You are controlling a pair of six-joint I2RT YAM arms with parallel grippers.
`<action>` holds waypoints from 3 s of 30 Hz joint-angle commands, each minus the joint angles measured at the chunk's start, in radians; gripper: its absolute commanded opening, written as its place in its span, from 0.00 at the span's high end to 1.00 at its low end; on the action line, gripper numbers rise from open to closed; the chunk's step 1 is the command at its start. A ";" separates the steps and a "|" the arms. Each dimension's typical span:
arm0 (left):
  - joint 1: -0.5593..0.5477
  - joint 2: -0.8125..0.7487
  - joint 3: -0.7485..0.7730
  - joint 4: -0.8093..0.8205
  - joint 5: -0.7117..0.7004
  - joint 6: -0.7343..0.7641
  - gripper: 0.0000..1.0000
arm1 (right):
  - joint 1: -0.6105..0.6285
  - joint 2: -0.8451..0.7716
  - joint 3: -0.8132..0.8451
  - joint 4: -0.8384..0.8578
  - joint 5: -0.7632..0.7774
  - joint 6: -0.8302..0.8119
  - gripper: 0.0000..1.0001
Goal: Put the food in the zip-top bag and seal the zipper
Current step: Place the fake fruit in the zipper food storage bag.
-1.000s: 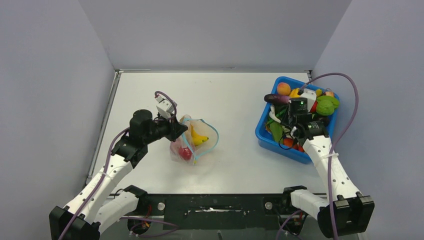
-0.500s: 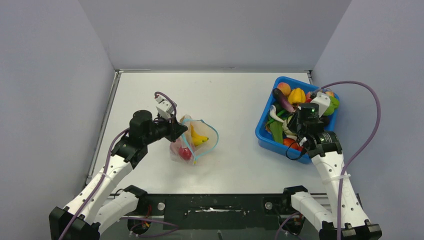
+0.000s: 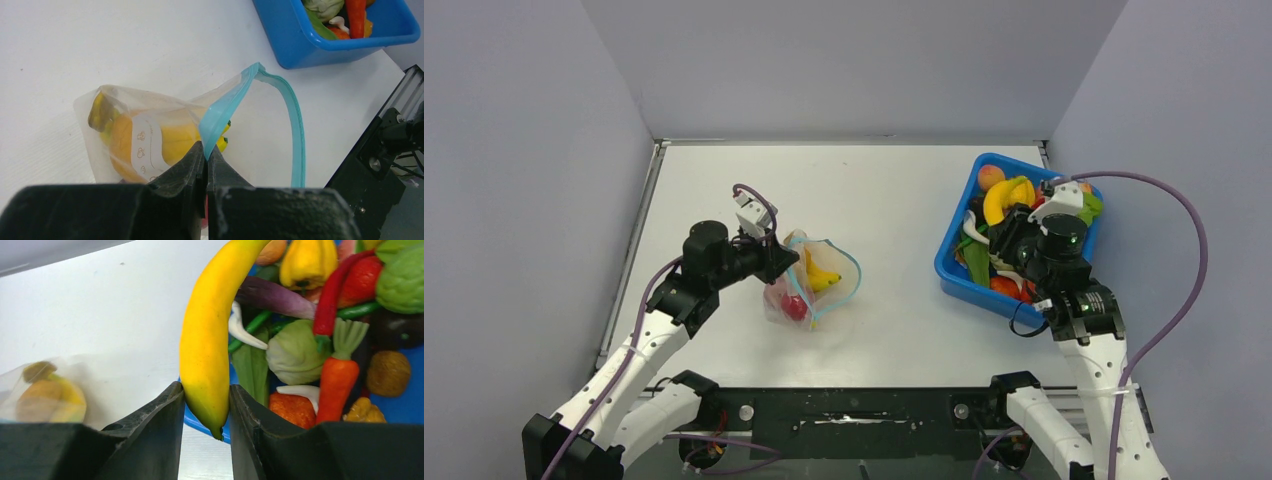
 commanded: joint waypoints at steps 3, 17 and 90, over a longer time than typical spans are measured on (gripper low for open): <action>0.006 -0.013 0.010 0.058 0.016 0.008 1.00 | 0.005 -0.035 -0.031 0.122 -0.310 -0.096 0.77; 0.006 -0.012 0.004 0.076 0.026 -0.007 1.00 | 0.058 0.023 -0.084 0.221 -0.664 -0.059 0.77; 0.010 -0.049 -0.016 0.152 0.175 -0.047 1.00 | 0.789 0.606 0.200 0.264 -0.313 -0.265 0.65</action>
